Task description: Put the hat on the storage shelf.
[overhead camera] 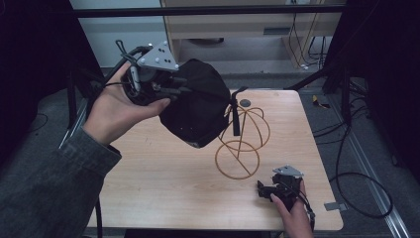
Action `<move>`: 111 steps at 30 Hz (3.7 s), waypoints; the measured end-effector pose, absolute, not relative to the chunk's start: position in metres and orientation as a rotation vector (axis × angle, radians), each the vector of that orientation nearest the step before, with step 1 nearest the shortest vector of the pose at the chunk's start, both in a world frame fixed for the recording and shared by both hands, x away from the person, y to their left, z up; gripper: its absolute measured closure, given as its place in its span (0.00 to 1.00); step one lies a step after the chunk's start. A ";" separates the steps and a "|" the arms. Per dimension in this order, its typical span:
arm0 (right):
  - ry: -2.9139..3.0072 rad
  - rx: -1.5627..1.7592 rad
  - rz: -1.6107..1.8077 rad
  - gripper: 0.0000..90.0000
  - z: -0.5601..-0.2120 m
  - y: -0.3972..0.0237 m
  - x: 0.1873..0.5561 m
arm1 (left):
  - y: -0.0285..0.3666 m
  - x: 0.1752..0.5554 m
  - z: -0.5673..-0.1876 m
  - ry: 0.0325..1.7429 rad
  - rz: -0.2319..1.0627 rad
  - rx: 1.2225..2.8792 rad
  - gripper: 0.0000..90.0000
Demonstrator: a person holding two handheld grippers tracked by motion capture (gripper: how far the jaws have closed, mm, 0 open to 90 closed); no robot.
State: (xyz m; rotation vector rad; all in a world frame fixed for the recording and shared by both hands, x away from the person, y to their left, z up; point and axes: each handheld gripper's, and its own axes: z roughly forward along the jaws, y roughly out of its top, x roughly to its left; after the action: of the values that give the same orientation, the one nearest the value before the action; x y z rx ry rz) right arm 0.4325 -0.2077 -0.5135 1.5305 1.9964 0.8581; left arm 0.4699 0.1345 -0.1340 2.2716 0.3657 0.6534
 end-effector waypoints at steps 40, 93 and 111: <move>1.999 1.528 0.858 0.00 -0.513 -0.208 0.433 | 0.024 0.498 -0.165 0.271 0.555 2.331 0.82; 2.001 1.520 0.853 0.00 -0.513 -0.208 0.433 | 0.000 0.528 -0.230 0.326 0.483 2.442 0.82; 2.000 1.524 0.854 0.00 -0.513 -0.208 0.433 | -0.002 0.530 -0.240 0.321 0.475 2.460 0.80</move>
State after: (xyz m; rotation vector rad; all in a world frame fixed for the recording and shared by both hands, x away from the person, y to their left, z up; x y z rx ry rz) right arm 0.4325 -0.2082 -0.5133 1.5241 2.0000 0.8542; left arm 0.5296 -0.0016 -0.2396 2.4598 0.3211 0.4746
